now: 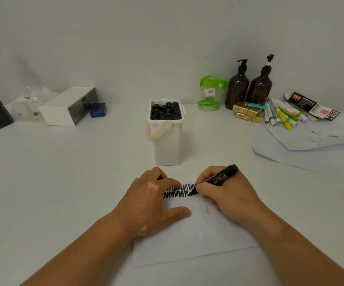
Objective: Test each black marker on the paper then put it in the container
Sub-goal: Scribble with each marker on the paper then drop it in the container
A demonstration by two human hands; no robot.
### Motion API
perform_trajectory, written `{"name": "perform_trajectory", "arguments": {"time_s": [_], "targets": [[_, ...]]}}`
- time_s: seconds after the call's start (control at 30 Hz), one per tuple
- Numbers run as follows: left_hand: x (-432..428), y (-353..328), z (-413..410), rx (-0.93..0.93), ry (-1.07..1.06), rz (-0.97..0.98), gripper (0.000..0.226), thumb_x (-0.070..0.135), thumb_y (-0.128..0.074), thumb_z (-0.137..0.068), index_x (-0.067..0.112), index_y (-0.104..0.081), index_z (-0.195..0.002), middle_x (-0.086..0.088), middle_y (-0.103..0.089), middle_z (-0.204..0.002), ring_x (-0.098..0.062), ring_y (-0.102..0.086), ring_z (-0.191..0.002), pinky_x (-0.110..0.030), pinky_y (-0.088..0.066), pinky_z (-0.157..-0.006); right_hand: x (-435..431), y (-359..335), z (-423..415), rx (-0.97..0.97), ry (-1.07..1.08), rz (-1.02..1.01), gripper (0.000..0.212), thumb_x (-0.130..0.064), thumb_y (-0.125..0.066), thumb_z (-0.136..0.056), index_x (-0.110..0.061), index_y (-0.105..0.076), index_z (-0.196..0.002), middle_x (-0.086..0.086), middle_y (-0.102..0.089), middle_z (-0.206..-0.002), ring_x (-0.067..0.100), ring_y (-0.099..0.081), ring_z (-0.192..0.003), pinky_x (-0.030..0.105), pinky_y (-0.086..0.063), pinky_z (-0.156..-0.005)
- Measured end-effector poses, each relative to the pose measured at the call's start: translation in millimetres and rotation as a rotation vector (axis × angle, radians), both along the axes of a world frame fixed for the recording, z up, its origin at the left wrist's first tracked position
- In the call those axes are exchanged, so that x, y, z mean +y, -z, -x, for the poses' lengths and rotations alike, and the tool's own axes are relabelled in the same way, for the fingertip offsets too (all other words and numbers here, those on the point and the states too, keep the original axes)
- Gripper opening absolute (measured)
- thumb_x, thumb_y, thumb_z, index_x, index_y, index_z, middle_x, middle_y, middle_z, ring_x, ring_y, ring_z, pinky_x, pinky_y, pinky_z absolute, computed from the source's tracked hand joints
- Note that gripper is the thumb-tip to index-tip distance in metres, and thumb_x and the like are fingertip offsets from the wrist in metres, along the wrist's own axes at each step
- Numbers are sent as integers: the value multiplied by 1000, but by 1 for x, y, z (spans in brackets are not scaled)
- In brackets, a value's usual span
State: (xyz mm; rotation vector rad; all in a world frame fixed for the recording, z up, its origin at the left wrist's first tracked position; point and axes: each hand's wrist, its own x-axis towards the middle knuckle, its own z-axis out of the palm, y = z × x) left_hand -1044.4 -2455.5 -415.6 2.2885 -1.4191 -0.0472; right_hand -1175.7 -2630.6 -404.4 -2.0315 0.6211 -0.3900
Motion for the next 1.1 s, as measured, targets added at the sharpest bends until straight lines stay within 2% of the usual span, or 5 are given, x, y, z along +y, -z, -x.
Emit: {"name": "perform_trajectory", "arguments": {"time_s": [0.2, 0.53, 0.73, 0.97, 1.1], "targets": [[0, 1, 0, 6, -4, -4, 71, 80, -61, -69, 41, -59, -130, 17, -46, -105, -5, -48, -100, -26, -44, -92, -1, 2, -2, -12, 39, -8, 5, -30, -73, -75, -34, -73, -78, -12, -69, -61, 0, -56, -46, 21, -43, -51], [1, 0, 0, 11, -2, -1, 73, 81, -60, -68, 41, -59, -129, 18, -46, -104, -5, -49, -99, -26, -46, -91, -2, 2, -2, 1, 49, 8, 9, -36, -69, -68, -31, -72, -75, -14, -67, -59, 0, -56, -50, 10, -38, -44], [0, -2, 0, 33, -2, -15, 73, 82, -58, -67, 42, -60, -128, 18, -46, -106, -5, -50, -101, -27, -46, -93, -4, 4, -2, -7, 93, 26, 3, -31, -72, -78, -34, -71, -77, -16, -70, -67, -2, -62, -60, 7, -40, -49], [1, -3, 1, 45, -10, -37, 71, 80, -61, -69, 41, -60, -128, 19, -47, -107, -4, -50, -101, -26, -46, -93, -2, 1, -3, -37, 82, -15, 13, -38, -64, -64, -28, -69, -71, -14, -61, -53, 1, -53, -48, 12, -35, -44], [4, -8, -1, 102, -48, 26, 55, 63, -67, -79, 42, -55, -128, 20, -50, -108, 3, -49, -97, -20, -43, -92, -7, -1, -1, -199, 185, -209, 12, -31, -65, -67, -22, -67, -73, -7, -55, -53, 8, -46, -45, 27, -34, -50]]}}
